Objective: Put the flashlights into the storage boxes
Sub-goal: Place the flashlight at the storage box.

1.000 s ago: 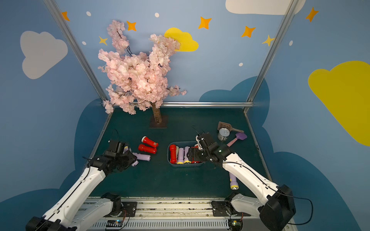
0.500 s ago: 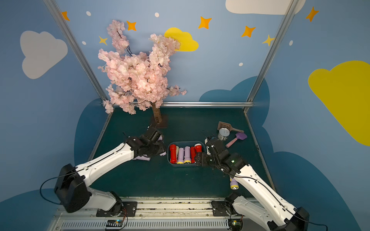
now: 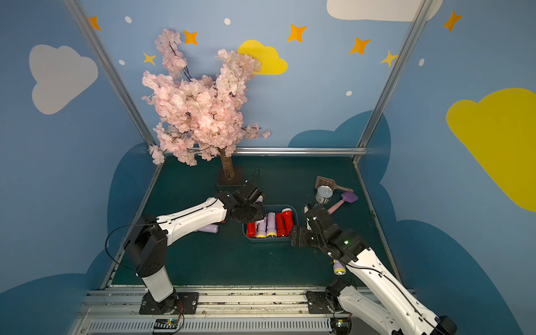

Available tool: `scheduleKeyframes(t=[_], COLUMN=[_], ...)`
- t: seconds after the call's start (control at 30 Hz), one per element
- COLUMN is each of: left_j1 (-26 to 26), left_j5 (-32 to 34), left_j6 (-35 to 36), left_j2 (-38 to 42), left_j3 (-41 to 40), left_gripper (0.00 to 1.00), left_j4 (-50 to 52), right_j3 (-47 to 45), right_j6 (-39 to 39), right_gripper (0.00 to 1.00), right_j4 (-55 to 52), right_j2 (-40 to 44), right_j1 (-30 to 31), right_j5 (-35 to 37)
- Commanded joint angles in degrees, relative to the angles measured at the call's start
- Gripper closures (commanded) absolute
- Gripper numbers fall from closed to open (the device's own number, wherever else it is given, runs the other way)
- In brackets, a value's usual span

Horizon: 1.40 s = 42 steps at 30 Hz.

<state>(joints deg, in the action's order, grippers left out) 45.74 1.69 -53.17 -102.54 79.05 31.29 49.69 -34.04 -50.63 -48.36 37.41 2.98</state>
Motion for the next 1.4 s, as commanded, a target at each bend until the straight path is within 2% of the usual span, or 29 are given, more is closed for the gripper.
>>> scheduleKeyframes(t=[0.0, 0.27, 0.6, 1.37], left_j1=[0.8, 1.4, 1.4, 2.4], left_j5=[-1.0, -1.4, -1.5, -2.4], left_j6=[-0.1, -0.7, -0.3, -1.9], left_j2=[-1.6, -2.8, -3.2, -1.1], left_j3=[0.9, -1.2, -1.5, -4.6], left_gripper=[0.67, 0.66, 0.61, 0.54], left_j4=[-0.5, -0.2, 2.0, 1.5], right_j3=[-0.4, -0.7, -0.9, -2.2], right_j6=[0.6, 1.0, 0.8, -0.4], right_gripper=[0.10, 0.10, 0.10, 0.10], right_j4=[-1.0, -0.4, 0.2, -0.2], right_j2=[-0.3, -0.9, -1.3, 0.9], right_j1=[-0.4, -0.8, -1.2, -1.3], right_j5=[0.7, 0.4, -0.2, -1.0])
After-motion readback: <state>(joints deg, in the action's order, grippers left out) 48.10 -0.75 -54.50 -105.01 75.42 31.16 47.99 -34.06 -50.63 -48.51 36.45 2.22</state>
